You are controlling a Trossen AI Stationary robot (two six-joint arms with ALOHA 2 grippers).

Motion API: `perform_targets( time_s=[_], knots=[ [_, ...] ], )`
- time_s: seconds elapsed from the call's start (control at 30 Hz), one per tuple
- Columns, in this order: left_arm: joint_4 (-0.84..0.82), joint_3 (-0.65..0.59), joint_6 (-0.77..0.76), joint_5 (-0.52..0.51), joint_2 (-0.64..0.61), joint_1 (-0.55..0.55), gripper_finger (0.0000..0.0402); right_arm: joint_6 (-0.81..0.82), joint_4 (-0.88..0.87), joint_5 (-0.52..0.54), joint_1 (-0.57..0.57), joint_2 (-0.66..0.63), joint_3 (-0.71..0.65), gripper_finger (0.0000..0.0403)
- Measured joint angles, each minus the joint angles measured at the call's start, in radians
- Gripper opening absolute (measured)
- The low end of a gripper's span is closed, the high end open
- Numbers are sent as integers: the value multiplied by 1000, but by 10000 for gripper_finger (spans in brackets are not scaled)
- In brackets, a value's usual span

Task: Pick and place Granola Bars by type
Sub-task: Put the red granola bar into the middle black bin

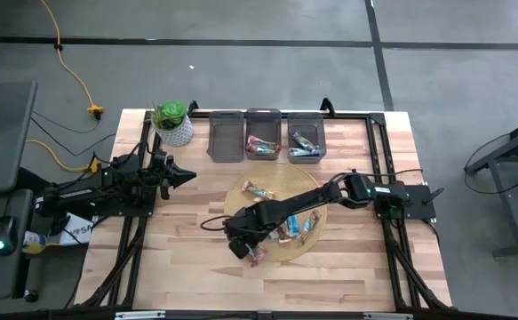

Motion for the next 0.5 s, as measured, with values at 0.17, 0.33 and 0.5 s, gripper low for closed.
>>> perform_targets(
  time_s=[0.17, 0.33, 0.5],
  knots=[
    [0, 0, 0, 0, 0, 0, 10, -1, 13, -6, -2, -2, 0, 48],
    [0, 0, 0, 0, 0, 0, 10, -9, 12, 15, -12, -30, -2, 48],
    [0, 0, 0, 0, 0, 0, 10, -40, 18, 70, -32, -90, -2, 48]
  ],
)
